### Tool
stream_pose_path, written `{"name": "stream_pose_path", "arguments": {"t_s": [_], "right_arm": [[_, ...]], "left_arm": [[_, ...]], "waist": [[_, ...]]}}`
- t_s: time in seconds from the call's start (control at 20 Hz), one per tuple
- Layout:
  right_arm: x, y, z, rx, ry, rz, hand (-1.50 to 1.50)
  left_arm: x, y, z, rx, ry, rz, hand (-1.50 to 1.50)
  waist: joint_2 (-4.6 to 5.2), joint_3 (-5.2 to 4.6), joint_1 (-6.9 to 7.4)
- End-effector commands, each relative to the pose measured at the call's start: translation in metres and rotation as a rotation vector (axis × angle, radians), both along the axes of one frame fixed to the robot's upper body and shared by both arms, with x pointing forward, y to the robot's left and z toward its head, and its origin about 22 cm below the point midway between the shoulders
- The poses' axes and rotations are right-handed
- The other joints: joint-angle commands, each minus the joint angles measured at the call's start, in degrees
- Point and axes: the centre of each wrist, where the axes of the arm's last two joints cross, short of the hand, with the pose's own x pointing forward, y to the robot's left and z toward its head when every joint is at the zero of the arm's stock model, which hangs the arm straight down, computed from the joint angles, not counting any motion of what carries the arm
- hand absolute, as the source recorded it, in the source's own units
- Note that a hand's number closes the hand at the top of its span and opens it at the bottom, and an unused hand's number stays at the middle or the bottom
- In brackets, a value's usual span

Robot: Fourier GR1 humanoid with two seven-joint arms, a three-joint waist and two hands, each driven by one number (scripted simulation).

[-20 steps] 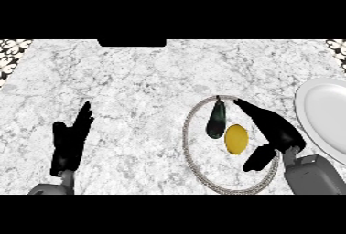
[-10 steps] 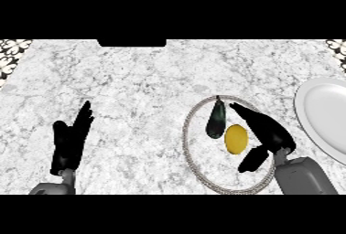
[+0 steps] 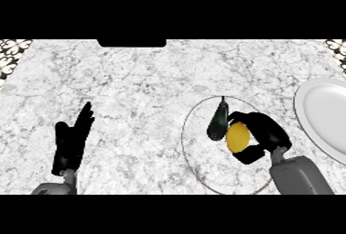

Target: Pick the lemon from the placemat and place it in the plate

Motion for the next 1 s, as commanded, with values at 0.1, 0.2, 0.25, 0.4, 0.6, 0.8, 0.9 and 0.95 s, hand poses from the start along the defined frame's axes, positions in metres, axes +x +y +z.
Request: {"name": "stream_pose_path", "arguments": {"t_s": [0.1, 0.2, 0.25, 0.4, 0.6, 0.8, 0.9, 0.95], "right_arm": [[-0.011, -0.006, -0.015, -0.017, -0.062, 0.03, 1.5], [-0.003, -0.014, -0.01, -0.059, -0.104, 0.004, 1.5], [0.012, -0.015, -0.003, -0.051, -0.136, -0.026, 1.5], [0.006, -0.025, -0.004, -0.057, -0.206, -0.03, 1.5], [0.01, -0.073, 0.016, -0.055, -0.221, -0.037, 1.5], [-0.004, -0.08, 0.044, -0.078, -0.401, -0.104, 1.5], [0.004, -0.099, 0.054, -0.084, -0.475, -0.138, 1.5], [-0.02, -0.09, 0.064, -0.056, -0.485, -0.116, 1.5]], "left_arm": [[0.005, 0.004, 0.01, -0.029, 0.013, -0.001, 0.0], [-0.009, -0.016, 0.001, -0.011, -0.002, -0.011, 0.0], [-0.007, 0.002, -0.005, 0.007, 0.007, -0.011, 0.0], [-0.008, -0.013, -0.011, -0.019, 0.017, -0.002, 0.0], [0.008, -0.008, 0.016, -0.018, -0.003, 0.008, 0.0], [-0.002, 0.001, 0.006, -0.012, 0.002, 0.007, 0.0], [-0.018, 0.001, 0.001, 0.005, -0.012, -0.011, 0.0], [0.001, 0.001, 0.01, -0.015, -0.005, 0.016, 0.0]], "waist": [[0.09, 0.07, -0.09], [0.08, 0.07, 0.01], [0.12, 0.07, 0.09], [0.11, 0.07, 0.02], [0.1, 0.07, -0.02], [-0.04, 0.05, -0.34], [-0.03, 0.08, 0.1], [-0.14, 0.04, -0.78]]}}
